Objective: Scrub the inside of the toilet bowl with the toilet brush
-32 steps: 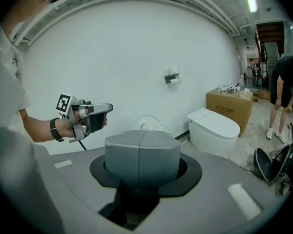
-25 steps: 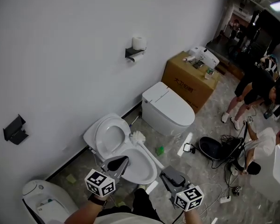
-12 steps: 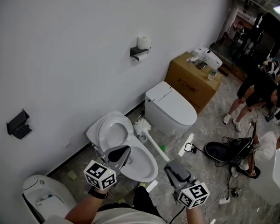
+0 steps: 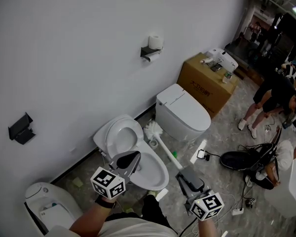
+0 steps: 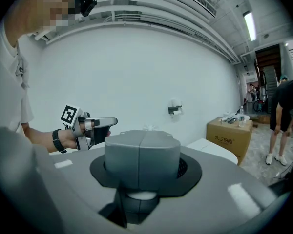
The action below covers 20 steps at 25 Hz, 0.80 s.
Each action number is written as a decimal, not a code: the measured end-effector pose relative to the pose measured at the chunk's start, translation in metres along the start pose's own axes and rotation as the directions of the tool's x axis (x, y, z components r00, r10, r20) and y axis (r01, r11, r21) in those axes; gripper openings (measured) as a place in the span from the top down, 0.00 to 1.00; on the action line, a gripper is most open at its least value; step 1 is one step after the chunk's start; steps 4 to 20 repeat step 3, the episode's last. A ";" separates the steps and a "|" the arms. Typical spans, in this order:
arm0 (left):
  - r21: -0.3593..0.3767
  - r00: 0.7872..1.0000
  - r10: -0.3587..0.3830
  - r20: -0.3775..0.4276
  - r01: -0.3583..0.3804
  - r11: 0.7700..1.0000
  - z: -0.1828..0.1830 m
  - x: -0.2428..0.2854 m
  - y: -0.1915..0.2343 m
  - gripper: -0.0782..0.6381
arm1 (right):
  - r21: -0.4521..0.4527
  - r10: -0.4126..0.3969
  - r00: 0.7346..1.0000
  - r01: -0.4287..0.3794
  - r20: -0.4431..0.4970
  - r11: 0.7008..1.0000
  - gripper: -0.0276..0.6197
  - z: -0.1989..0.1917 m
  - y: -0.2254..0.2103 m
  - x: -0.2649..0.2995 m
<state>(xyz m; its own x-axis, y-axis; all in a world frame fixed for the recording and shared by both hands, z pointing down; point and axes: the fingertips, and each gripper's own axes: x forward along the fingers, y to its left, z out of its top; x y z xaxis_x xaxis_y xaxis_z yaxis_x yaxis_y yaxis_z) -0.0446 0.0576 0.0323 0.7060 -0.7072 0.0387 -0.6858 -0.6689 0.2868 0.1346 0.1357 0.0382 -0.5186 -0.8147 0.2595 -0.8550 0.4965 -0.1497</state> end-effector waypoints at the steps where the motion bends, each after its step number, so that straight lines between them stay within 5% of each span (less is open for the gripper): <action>1: 0.000 1.000 0.001 0.000 -0.001 1.000 0.000 0.000 0.000 0.89 | -0.002 -0.001 1.000 0.001 0.000 1.000 0.72 0.001 0.000 0.000; 20: 0.000 1.000 0.002 0.000 -0.002 1.000 0.000 -0.001 -0.001 0.88 | -0.005 -0.002 1.000 0.002 0.001 1.000 0.72 0.001 0.001 -0.002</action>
